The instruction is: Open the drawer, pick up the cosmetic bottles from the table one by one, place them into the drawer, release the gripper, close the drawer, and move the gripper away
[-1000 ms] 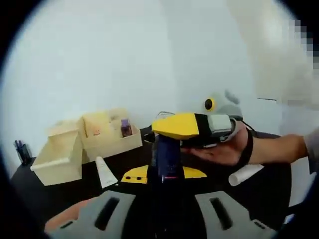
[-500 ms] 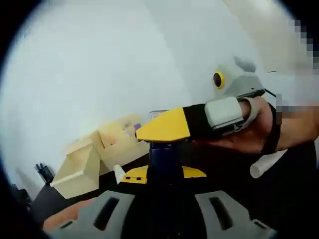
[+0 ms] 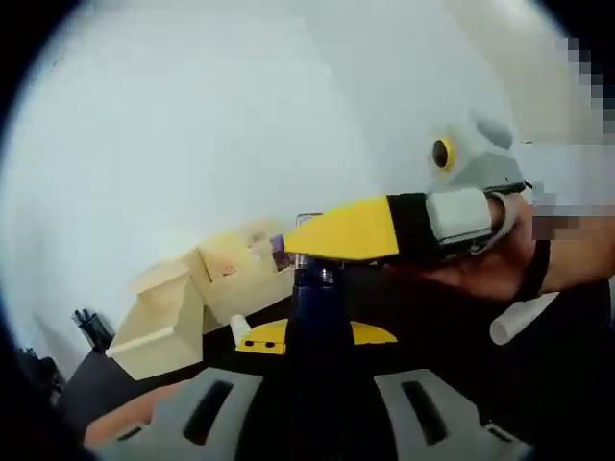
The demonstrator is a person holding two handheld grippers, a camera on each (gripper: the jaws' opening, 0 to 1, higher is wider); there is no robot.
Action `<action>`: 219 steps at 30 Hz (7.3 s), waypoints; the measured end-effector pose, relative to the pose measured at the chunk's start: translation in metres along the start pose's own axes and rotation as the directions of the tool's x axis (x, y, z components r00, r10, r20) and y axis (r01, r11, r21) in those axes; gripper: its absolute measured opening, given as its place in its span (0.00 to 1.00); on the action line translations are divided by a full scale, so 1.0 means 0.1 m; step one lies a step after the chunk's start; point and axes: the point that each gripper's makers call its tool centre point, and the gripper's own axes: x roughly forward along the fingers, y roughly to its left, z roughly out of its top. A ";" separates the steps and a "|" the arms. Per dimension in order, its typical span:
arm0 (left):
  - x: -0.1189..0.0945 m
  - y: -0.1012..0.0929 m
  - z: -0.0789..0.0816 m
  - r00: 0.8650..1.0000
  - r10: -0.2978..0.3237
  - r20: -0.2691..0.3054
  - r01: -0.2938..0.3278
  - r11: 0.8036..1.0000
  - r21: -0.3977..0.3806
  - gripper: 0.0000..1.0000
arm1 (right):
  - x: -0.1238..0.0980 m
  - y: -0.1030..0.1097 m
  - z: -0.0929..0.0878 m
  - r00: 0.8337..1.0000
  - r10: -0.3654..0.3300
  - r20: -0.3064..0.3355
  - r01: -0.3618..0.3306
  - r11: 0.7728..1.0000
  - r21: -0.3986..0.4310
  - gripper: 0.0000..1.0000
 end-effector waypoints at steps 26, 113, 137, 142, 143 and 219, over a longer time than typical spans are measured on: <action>-0.09 1.42 0.24 0.987 0.136 -0.089 -0.145 0.985 -0.097 0.16 | -0.05 0.07 -0.13 0.968 -0.113 -0.226 0.000 0.894 -0.448 0.46; 0.89 2.27 -0.85 0.866 0.099 -0.490 -0.299 0.888 -0.350 0.16 | 0.41 -0.02 0.04 0.762 -0.190 -0.619 -0.292 0.753 -0.590 0.50; 0.94 2.27 -1.07 0.811 0.148 -0.567 -0.363 0.887 -0.287 0.16 | 0.47 -0.04 0.18 0.770 -0.177 -0.614 -0.303 0.745 -0.594 0.49; 0.93 2.28 -1.01 0.836 0.147 -0.529 -0.350 0.885 -0.307 0.17 | 0.46 -0.03 0.16 0.771 -0.172 -0.613 -0.305 0.745 -0.593 0.49; 0.93 2.28 -0.97 0.844 0.142 -0.517 -0.346 0.881 -0.323 0.17 | 0.45 -0.02 0.16 0.772 -0.172 -0.612 -0.305 0.745 -0.594 0.49; 0.08 1.92 -1.08 0.970 -0.192 0.150 0.231 0.922 -0.310 0.96 | 1.29 -0.98 -0.43 0.768 -0.429 -0.475 -0.153 0.598 -0.787 0.93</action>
